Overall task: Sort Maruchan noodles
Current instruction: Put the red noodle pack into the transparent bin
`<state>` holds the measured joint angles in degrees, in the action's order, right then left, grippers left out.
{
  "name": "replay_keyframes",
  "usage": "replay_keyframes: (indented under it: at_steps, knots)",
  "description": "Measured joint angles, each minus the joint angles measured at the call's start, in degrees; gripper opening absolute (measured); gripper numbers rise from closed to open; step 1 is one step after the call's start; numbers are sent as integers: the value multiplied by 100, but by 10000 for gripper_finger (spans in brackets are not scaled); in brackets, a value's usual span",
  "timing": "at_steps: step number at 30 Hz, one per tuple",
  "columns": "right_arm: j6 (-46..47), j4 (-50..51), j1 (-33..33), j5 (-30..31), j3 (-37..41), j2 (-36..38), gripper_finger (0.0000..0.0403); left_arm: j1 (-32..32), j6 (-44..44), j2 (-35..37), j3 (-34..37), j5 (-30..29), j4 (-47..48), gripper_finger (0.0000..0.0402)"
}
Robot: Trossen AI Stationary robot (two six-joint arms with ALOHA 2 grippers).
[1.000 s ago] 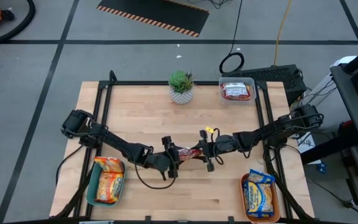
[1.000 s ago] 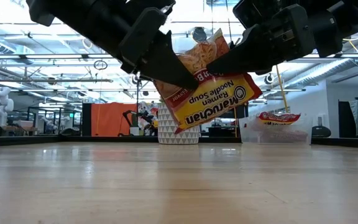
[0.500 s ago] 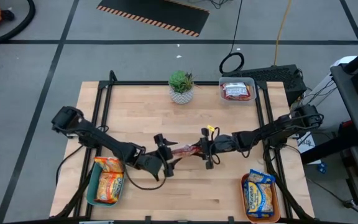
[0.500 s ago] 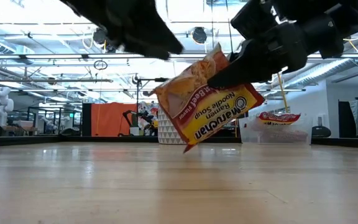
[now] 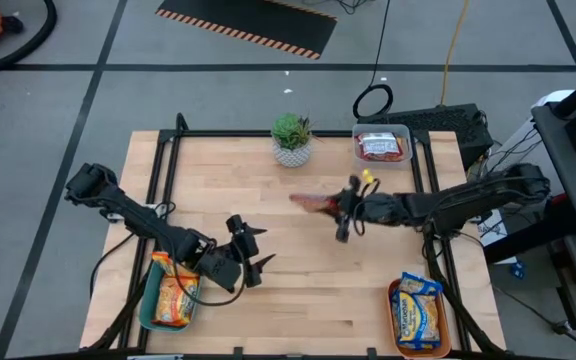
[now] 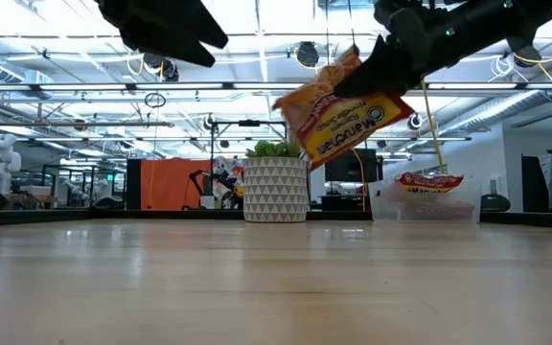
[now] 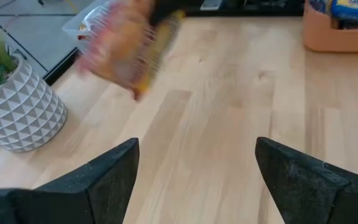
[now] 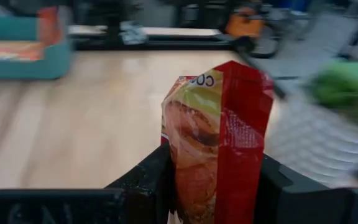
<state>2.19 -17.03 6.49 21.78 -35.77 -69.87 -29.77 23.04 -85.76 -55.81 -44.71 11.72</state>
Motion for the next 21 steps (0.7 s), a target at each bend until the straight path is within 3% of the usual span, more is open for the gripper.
replay_keyframes:
  at_steps: [10,21]
  knots:
    - [13,928,-1243,19,0,1491,130,-75,113,0,0,-39,152,326]
    - [216,1135,-3180,-1811,0,2103,130,-73,149,0,0,-39,180,326]
